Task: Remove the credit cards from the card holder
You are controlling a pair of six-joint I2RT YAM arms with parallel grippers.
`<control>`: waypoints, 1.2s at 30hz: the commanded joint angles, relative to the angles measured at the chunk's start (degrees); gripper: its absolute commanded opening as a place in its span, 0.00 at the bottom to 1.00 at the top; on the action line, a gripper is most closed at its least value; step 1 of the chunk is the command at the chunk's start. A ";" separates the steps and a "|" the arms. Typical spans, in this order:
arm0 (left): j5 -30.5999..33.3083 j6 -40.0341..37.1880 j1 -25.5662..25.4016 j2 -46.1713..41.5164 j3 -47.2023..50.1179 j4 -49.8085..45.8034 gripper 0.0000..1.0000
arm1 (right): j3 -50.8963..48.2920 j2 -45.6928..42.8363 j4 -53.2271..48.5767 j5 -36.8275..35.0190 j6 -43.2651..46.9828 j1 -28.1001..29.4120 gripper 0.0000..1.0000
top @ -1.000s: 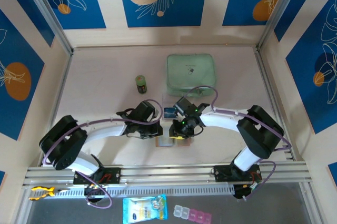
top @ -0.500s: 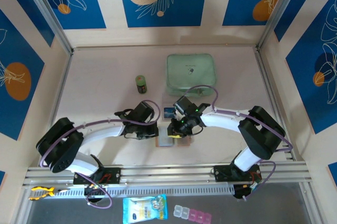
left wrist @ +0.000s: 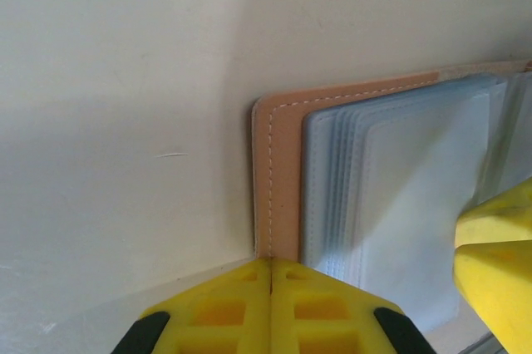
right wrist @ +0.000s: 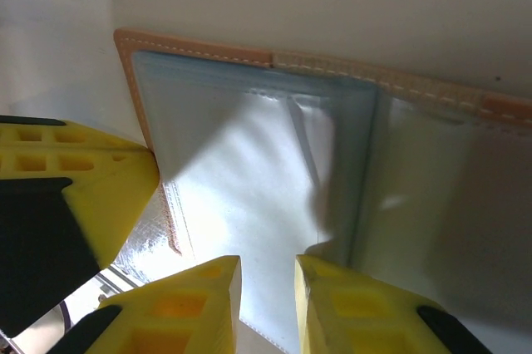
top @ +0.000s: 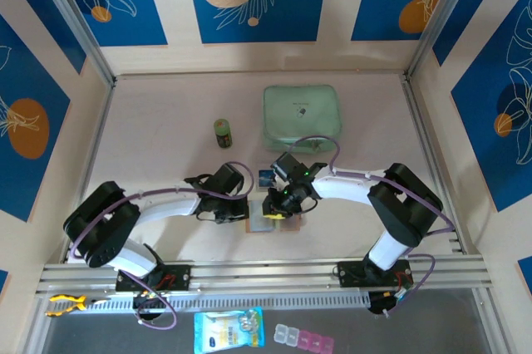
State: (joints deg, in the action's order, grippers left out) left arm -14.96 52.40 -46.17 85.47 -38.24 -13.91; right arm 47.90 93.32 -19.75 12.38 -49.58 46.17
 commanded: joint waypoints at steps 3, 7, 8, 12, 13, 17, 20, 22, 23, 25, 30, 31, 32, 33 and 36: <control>0.51 -1.03 -0.25 1.76 1.15 -0.57 0.05 | -0.07 -1.16 -2.84 -0.69 0.54 -0.44 0.25; 0.50 -1.15 -0.15 1.86 0.99 -0.75 0.05 | -0.94 -1.86 -2.85 -0.52 0.72 -1.08 0.25; 0.54 -1.08 -0.24 1.81 0.97 -0.89 0.05 | -1.13 -2.06 -2.71 -0.44 0.80 -1.23 0.25; 0.63 -1.34 -0.15 1.63 0.71 -1.29 0.05 | -1.71 -2.26 -2.23 -0.08 0.81 -1.57 0.25; 0.70 -1.46 -0.15 1.58 0.63 -1.45 0.05 | -1.80 -2.26 -2.14 0.02 0.80 -1.62 0.24; 0.98 -1.76 -0.15 1.28 0.05 -2.21 0.05 | -2.24 -2.35 -1.70 0.14 0.80 -1.91 0.25; 1.24 -1.91 -0.16 0.86 -0.33 -2.47 0.05 | -2.33 -2.01 -1.35 0.55 1.03 -2.13 0.24; 1.29 -1.88 -0.15 0.46 -0.69 -2.70 0.05 | -2.41 -1.74 -1.21 0.70 1.07 -2.27 0.24; 1.21 -1.91 -0.15 0.08 -0.89 -2.79 0.05 | -2.51 -1.78 -1.04 0.72 1.00 -2.28 0.24; 1.33 -1.78 -0.15 -0.93 -1.17 -3.10 0.05 | -2.68 -1.69 -0.82 0.80 1.01 -2.33 0.24; 1.67 -0.83 -0.15 -5.20 -1.84 -3.64 0.08 | -2.92 -1.87 -0.73 0.99 0.98 -2.49 0.24; 1.24 -0.75 -0.15 -5.77 -1.97 -3.35 0.09 | -2.98 -1.91 -0.73 0.93 0.98 -2.48 0.24; 0.77 -0.64 -0.16 -6.25 -2.21 -3.19 0.09 | -2.99 -1.92 -0.73 0.99 1.09 -2.49 0.24; 0.21 -0.60 -0.21 -6.28 -2.47 -3.14 0.09 | -3.03 -1.98 -0.74 1.00 1.06 -2.57 0.24; -2.08 -0.41 -0.24 -5.60 -2.87 -1.76 0.09 | -3.05 -1.91 -0.64 1.13 1.11 -2.58 0.24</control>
State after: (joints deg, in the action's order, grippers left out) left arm -14.96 52.03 -46.15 79.99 -39.77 -15.79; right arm 45.93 92.12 -20.12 12.32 -49.15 43.94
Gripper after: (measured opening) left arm 0.093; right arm 0.241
